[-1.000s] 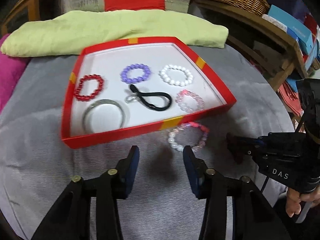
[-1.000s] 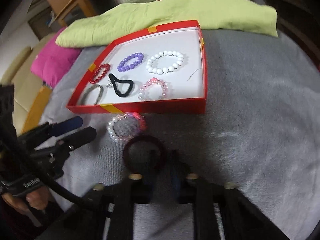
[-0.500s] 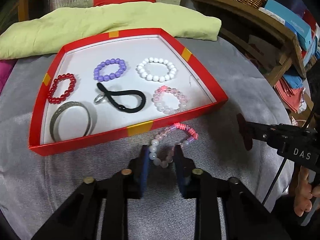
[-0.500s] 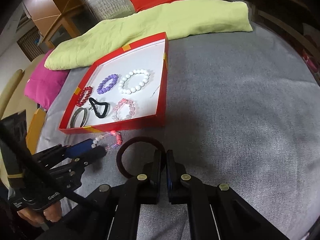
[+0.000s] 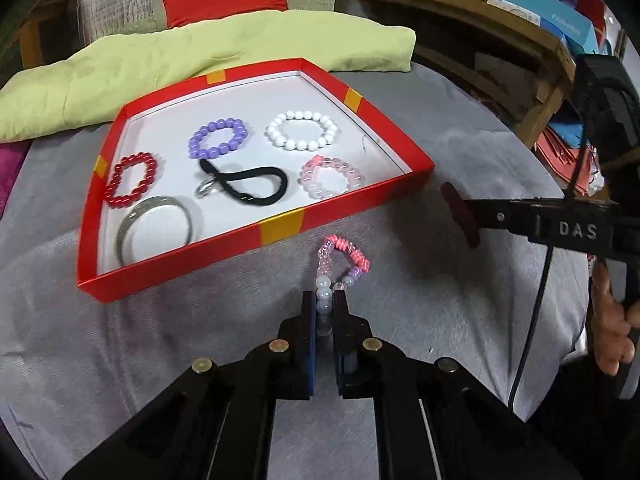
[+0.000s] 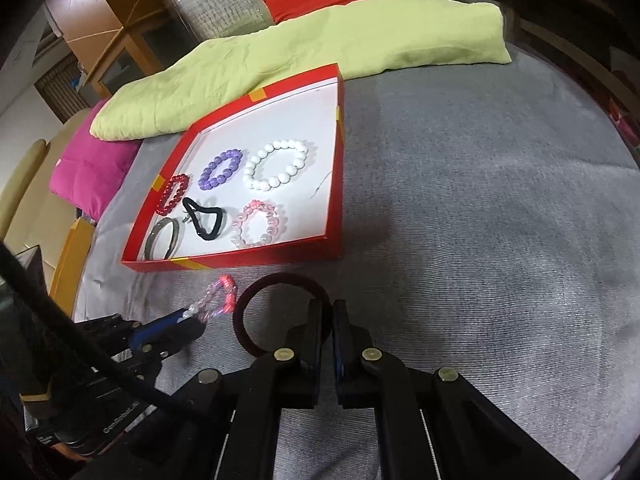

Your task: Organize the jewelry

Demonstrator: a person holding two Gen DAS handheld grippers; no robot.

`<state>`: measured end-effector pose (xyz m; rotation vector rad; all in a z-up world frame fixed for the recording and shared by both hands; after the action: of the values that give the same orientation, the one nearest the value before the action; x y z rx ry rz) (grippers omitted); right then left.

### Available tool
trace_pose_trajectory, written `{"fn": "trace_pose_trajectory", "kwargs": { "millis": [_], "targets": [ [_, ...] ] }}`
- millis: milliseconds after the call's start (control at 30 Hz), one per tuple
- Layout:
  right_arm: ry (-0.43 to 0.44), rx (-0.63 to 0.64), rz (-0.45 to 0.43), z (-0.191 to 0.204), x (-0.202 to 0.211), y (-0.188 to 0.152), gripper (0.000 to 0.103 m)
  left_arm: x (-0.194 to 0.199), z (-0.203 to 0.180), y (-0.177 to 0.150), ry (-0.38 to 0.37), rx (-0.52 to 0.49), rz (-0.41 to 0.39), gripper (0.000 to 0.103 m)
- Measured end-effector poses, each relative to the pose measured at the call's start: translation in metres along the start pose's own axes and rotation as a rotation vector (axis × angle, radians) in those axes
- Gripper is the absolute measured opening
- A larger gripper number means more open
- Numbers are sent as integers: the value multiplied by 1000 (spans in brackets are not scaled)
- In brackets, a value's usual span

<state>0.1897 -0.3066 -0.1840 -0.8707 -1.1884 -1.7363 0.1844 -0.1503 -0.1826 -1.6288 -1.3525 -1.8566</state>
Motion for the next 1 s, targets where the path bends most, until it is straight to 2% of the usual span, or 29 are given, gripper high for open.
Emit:
{"fn": "trace_pose_trajectory", "kwargs": {
  "millis": [167, 300, 433, 567, 600, 667, 933, 1000],
  "targets": [
    [-8, 20, 19, 7, -7, -2, 5, 9, 13, -9, 11, 0, -9, 8],
    [-23, 63, 51, 18, -16, -5, 8, 6, 23, -17, 28, -2, 24, 8],
    [-77, 117, 63, 27, -22, -7, 9, 4, 27, -20, 48, -7, 36, 9],
    [-72, 132, 69, 30, -22, -7, 26, 6, 34, -19, 45, 17, 33, 34],
    [-74, 131, 68, 30, -21, -7, 28, 7, 35, -19, 42, 23, 29, 36],
    [-77, 127, 64, 27, -20, -7, 31, 8, 36, -18, 37, 29, 22, 36],
    [-84, 136, 60, 21, -20, -9, 31, 0, 44, -15, 21, 51, 24, 35],
    [-100, 168, 56, 24, -23, -11, 29, 0, 42, -14, 14, 45, 17, 20]
  ]
}}
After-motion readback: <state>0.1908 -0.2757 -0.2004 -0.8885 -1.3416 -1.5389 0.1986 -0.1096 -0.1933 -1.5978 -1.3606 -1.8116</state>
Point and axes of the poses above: each gripper's, at about its wrist camera, not at the fingertips, and x roughly against the way its jaws point, z to its left, y to its top, the point moved 8 cm from there along -x, roughly the way its jaws point, and after that the axes turned 7 degrees about z, right-handed, at the moved point
